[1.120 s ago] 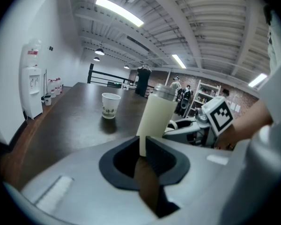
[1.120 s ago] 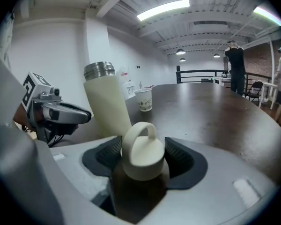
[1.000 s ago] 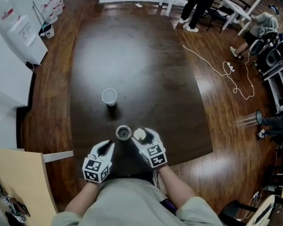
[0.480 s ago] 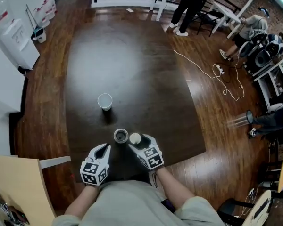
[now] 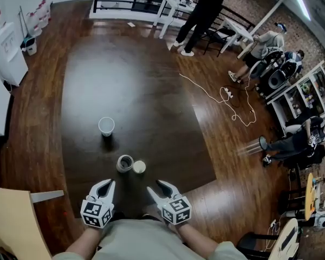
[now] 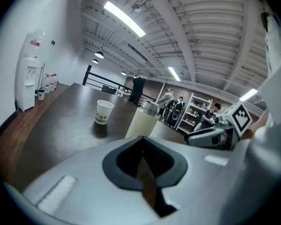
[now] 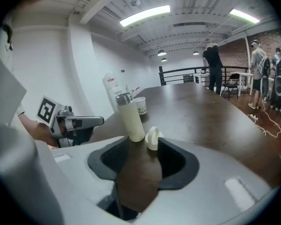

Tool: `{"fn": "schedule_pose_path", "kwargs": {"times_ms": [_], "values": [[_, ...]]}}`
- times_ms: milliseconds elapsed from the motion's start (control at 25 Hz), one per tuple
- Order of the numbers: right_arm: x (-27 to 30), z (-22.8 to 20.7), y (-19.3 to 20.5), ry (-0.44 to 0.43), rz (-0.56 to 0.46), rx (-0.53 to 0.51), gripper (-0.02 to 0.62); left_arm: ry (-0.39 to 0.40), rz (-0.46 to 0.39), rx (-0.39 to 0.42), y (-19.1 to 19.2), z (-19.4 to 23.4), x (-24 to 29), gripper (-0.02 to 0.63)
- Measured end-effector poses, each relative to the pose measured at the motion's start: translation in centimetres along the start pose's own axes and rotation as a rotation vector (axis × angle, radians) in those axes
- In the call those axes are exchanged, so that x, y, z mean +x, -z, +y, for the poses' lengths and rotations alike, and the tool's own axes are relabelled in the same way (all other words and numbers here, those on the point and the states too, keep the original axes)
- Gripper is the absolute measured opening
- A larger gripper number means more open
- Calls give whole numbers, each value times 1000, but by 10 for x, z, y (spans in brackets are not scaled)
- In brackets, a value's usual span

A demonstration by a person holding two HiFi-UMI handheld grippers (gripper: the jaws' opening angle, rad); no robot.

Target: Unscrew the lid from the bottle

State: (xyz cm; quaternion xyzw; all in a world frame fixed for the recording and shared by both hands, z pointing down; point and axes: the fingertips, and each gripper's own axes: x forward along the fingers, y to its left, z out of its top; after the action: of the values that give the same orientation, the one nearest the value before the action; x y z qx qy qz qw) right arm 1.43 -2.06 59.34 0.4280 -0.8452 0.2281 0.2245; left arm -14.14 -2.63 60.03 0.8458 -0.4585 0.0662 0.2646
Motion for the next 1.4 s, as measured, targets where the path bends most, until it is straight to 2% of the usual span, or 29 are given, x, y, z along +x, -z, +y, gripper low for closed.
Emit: {"fn": "schedule_pose_path", "kwargs": {"times_ms": [80, 120, 160, 400, 600, 720, 800, 960, 1120, 1400], "values": [[-13, 8, -10, -12, -37, -31, 52, -19, -44, 0, -13, -5, -5, 3], [-21, 12, -16, -22, -60, -37, 12, -23, -63, 3, -18, -10, -8, 2], [-29, 15, -22, -32, -85, -39, 2, -24, -77, 7, -23, -17, -11, 2], [-91, 19, -49, -34, -283, -26, 2, -12, -124, 28, -27, -64, -21, 2], [-145, 9, -43, -16, -392, 4, 2, 1, -154, 9, -17, -130, -31, 2], [-173, 7, -37, -20, -449, -1, 2, 15, -156, 54, -8, -174, -42, 2], [-186, 10, -32, -29, -473, -10, 2, 0, -152, 97, -2, -188, -53, 2], [-205, 21, -26, -61, -493, -19, 2, -49, -152, 112, -2, -200, -66, 2], [-215, 27, -25, -64, -506, -23, 2, -25, -182, 184, -18, -222, -74, 2], [-225, 51, -19, -52, -501, -43, 2, 6, -175, 226, -12, -235, -86, 2]]}}
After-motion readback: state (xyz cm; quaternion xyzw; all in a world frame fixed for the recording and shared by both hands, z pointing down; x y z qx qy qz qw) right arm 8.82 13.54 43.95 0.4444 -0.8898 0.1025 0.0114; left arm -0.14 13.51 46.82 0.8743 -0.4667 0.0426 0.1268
